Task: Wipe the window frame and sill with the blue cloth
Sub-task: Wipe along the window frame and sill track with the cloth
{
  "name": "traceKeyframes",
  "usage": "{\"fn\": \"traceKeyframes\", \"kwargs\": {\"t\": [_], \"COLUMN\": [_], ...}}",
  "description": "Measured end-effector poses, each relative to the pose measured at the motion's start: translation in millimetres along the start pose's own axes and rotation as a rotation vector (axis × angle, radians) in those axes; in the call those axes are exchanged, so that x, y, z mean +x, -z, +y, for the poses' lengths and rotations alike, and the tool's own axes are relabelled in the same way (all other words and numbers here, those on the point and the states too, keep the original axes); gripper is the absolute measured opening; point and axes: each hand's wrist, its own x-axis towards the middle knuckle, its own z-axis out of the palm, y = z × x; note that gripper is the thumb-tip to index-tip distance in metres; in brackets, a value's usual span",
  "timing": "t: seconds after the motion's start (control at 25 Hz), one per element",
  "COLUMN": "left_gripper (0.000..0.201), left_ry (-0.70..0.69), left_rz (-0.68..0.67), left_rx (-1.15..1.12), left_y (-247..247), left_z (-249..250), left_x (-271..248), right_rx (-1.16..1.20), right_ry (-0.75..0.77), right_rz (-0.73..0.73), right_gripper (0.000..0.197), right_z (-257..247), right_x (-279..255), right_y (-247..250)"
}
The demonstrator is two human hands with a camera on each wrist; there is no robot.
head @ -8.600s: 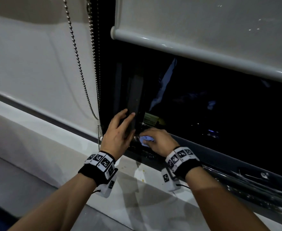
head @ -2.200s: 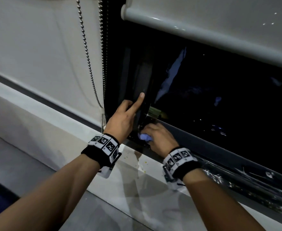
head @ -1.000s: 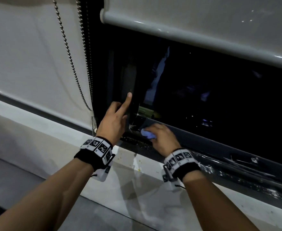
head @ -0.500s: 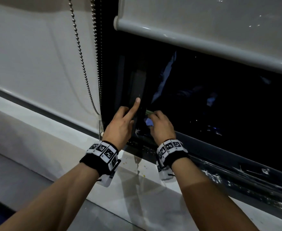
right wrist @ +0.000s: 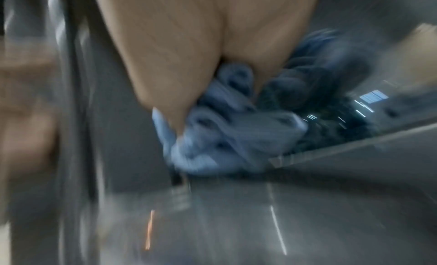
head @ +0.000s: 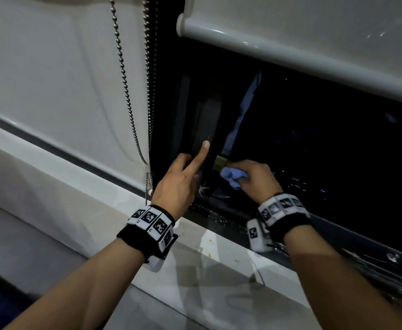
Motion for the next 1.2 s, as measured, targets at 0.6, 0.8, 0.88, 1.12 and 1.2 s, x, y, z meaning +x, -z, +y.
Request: {"fn": "traceKeyframes", "kwargs": {"t": [0.6,0.8,0.88,1.12,1.2], "left_gripper": [0.034,0.021,0.026,0.041,0.046], "left_ry": [-0.028,-0.025,-0.01,0.04,0.048], "left_rz": [-0.251,-0.321,-0.314,-0.386,-0.425], "left_rx": [0.248,0.374,0.383,0.416,0.427], "left_y": [-54,-51,-52,-48,-45], "left_z": [-4,-1,4,16,20], "left_x": [-29,-19,-22,-26,-26], "right_rx": [-0.234,0.088,-0.131,-0.007,0.125], "right_ry": [-0.049,-0.119,-0.35,-0.036,-0.091], "right_rz": [-0.109,-0.082,0.145,-0.068,0.024], "right_gripper": [0.049,0.042,0.037,0.046,0.045], "right_z": [-4,32,59,23,34], "right_x": [-35,-84,-90,-114,-127], "right_y": [-38,25,28,-5,17]}}
